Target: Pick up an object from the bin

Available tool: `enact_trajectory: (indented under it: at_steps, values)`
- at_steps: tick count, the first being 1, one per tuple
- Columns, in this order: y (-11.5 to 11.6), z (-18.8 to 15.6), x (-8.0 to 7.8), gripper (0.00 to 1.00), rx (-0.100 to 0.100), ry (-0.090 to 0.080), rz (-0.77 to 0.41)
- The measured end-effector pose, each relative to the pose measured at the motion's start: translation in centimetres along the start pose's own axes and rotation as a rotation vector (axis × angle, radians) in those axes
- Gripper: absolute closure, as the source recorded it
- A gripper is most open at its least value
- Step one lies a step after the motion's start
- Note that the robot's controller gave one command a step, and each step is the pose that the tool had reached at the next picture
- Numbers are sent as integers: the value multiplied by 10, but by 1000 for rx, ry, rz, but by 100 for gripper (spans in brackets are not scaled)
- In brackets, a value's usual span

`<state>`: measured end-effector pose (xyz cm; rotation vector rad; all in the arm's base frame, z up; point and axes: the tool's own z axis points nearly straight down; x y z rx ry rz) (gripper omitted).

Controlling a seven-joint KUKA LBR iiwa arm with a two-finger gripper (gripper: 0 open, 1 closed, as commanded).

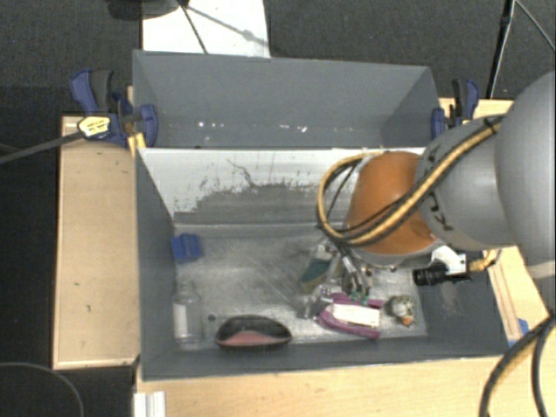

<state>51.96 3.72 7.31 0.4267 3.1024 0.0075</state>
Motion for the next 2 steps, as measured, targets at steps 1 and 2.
enact_trajectory:
  at_steps: [1,2]
  values:
    - [1,-2,-1,100,-1,-4,3]
    - [-6,-147,-14,100,3,0,21]
